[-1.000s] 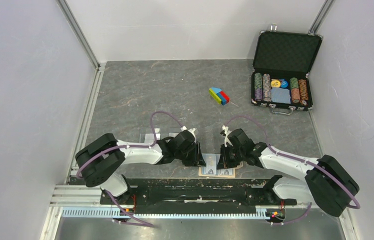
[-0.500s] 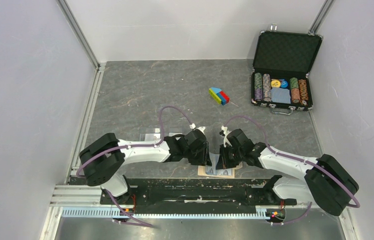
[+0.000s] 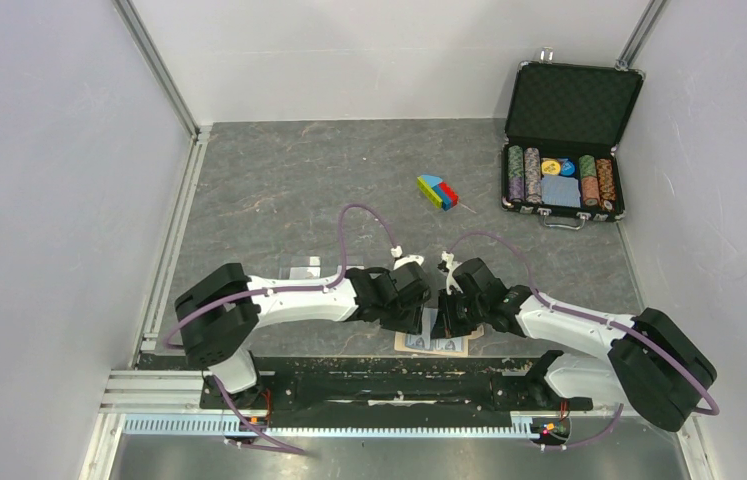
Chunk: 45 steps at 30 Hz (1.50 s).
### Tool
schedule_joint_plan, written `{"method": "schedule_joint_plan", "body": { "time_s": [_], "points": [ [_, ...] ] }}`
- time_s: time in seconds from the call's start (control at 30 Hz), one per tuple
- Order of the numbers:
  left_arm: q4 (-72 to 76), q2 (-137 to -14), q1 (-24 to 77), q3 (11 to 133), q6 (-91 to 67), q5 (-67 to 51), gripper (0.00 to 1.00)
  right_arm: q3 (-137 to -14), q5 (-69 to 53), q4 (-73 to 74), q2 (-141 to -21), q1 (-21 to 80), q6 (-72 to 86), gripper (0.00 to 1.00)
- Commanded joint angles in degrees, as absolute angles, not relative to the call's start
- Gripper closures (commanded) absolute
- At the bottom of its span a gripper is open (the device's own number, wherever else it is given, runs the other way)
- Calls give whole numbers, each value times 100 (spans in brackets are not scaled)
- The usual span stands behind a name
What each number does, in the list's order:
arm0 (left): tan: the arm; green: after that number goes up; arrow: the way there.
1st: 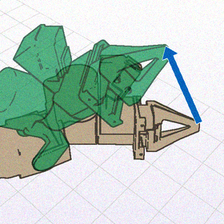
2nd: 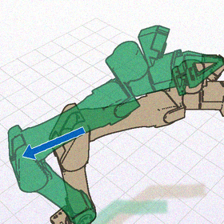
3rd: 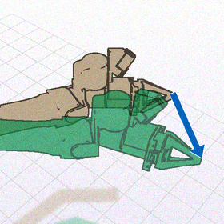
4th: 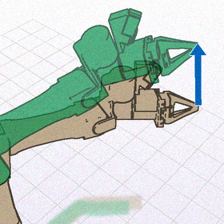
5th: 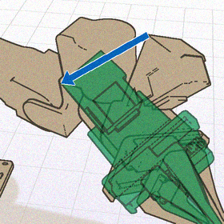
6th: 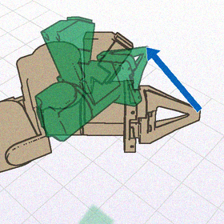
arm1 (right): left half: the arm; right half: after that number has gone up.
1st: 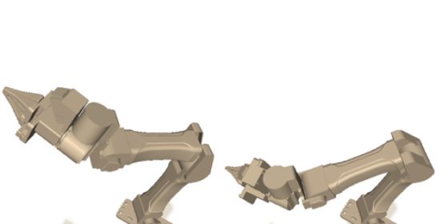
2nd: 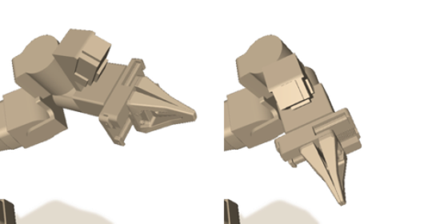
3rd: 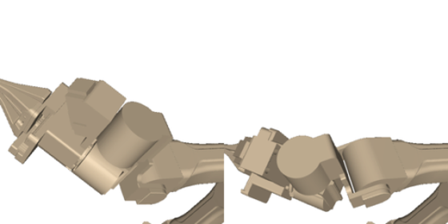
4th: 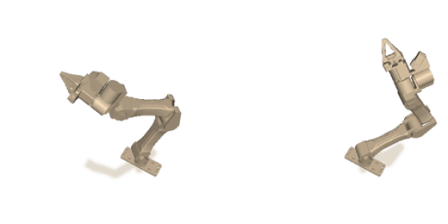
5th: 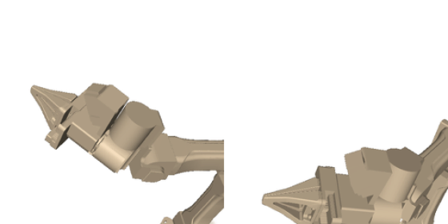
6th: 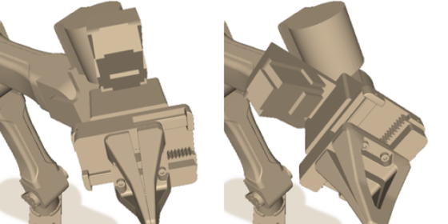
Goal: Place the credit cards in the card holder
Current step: Turn over the card slot in the card holder.
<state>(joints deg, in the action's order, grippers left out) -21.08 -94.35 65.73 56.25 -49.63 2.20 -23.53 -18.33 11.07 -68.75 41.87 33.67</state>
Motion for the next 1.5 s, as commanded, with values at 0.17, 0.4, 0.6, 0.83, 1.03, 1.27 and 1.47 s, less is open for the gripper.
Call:
{"method": "schedule_joint_plan", "body": {
  "time_s": [0.17,0.4,0.6,0.83,1.03,1.27,1.47],
  "points": [
    [-3131,-9698,6792,6284,-4602,1090,51,-2268,-1755,1045,-6942,4261,3392,100],
    [-3005,-9637,6818,6275,-4482,1073,49,-2268,-1756,1043,-6954,4263,3384,100],
    [-2526,-9802,6817,6237,-4496,636,58,-2268,-1758,1042,-6959,4269,3399,100],
    [-2651,-10086,6814,6250,-4545,697,56,-2241,-1757,1040,-6950,4280,3403,100],
    [-2698,-10143,6816,6122,-4724,826,54,-2259,-1763,1046,-6961,4289,3386,100],
    [-3059,-10211,6819,6242,-4843,1083,51,-2285,-1761,1056,-6973,4289,3390,100],
    [-2917,-10266,6819,6215,-4793,937,49,-2320,-1780,1050,-7025,4311,3383,100]
  ]
}}
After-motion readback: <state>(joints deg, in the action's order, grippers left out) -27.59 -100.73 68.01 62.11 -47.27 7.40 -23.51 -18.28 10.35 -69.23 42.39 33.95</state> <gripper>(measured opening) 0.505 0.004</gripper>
